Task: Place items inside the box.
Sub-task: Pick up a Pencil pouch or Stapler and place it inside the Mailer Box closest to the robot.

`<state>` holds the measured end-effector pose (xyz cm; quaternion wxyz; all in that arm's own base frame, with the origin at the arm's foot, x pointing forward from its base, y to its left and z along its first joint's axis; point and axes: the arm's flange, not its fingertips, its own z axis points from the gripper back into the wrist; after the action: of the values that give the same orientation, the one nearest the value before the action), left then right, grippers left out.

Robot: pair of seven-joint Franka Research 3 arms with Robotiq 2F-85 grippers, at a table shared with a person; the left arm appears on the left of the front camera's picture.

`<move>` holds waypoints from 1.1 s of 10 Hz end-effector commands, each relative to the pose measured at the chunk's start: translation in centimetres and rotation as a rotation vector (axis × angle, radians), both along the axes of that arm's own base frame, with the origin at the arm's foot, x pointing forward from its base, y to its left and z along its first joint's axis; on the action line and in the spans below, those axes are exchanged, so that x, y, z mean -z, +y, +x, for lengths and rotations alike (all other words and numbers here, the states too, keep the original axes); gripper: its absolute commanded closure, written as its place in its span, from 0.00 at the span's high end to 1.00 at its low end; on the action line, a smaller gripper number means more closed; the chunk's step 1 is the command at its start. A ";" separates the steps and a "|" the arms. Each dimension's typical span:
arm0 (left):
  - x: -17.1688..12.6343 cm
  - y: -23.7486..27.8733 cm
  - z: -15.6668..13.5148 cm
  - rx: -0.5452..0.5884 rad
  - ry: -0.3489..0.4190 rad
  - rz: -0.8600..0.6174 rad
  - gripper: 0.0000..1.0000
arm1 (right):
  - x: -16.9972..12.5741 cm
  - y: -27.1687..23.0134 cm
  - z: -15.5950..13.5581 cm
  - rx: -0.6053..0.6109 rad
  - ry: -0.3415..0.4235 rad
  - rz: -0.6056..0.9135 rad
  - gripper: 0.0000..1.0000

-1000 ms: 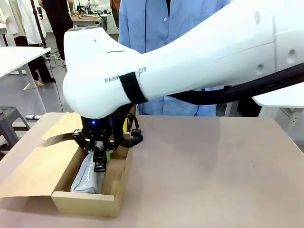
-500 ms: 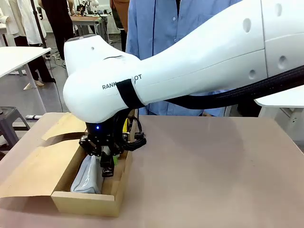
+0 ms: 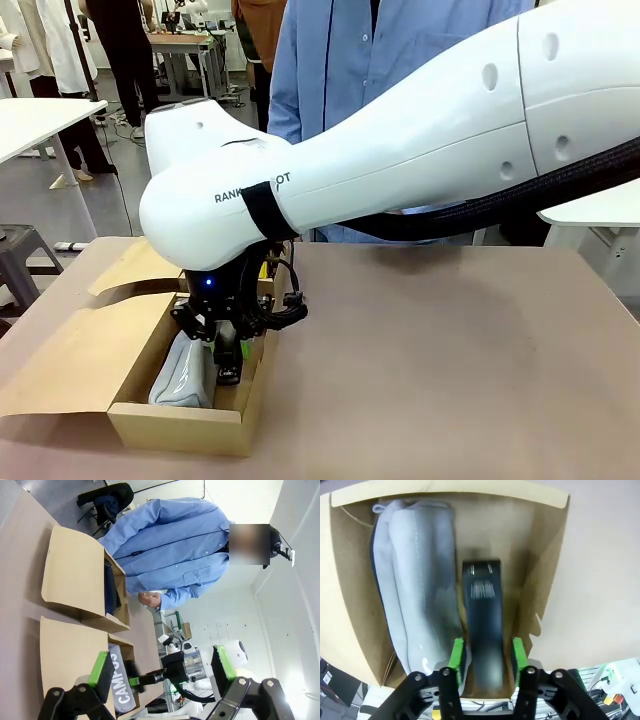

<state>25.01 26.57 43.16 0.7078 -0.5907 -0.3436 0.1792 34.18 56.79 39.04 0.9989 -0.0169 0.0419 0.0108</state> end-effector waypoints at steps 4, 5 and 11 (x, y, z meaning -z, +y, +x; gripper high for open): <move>-0.2 -0.1 0.1 -0.007 -0.035 -0.005 1.00 | -1.3 -1.0 -1.2 -0.015 -0.021 0.066 1.00; -0.2 -0.1 0.1 -0.007 -0.035 -0.005 1.00 | -3.0 -2.1 -2.3 -0.079 0.003 0.075 1.00; -0.2 -0.1 0.1 -0.007 -0.035 -0.005 1.00 | -9.8 -33.0 -10.6 0.230 -0.051 0.572 1.00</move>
<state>24.97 26.59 43.17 0.7075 -0.5906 -0.3442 0.1794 27.79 32.25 51.08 0.9791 0.1836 0.0448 -0.0755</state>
